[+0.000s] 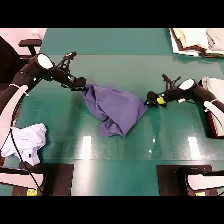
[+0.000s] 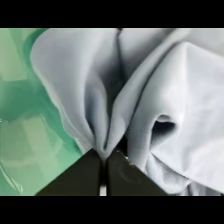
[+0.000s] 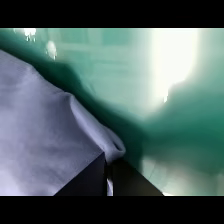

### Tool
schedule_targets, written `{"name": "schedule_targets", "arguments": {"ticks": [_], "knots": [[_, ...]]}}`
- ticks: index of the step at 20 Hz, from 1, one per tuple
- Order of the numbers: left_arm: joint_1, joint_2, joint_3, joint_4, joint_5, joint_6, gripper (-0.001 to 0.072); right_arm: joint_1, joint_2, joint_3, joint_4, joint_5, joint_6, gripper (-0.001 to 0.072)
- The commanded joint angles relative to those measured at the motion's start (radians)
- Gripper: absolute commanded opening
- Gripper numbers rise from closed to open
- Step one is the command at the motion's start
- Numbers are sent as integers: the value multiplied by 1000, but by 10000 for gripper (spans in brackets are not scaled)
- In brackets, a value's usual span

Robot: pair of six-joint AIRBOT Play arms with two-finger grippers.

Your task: Fold the shirts.

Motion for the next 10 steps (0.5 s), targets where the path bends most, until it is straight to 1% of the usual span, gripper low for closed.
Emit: {"name": "schedule_targets", "arguments": {"ticks": [1, 3, 5, 10], "knots": [[1, 82, 18, 44, 19, 0, 24, -8, 61, 108, -57, 5, -9, 16], [1, 195, 84, 101, 31, 0, 24, -36, 176, 216, -133, 37, -8, 16], [1, 315, 180, 119, 31, 0, 25, -66, 298, 338, -171, 80, -8, 16], [1, 565, 398, 111, 27, 0, 25, -95, 536, 601, -171, 185, -8, 16]]}}
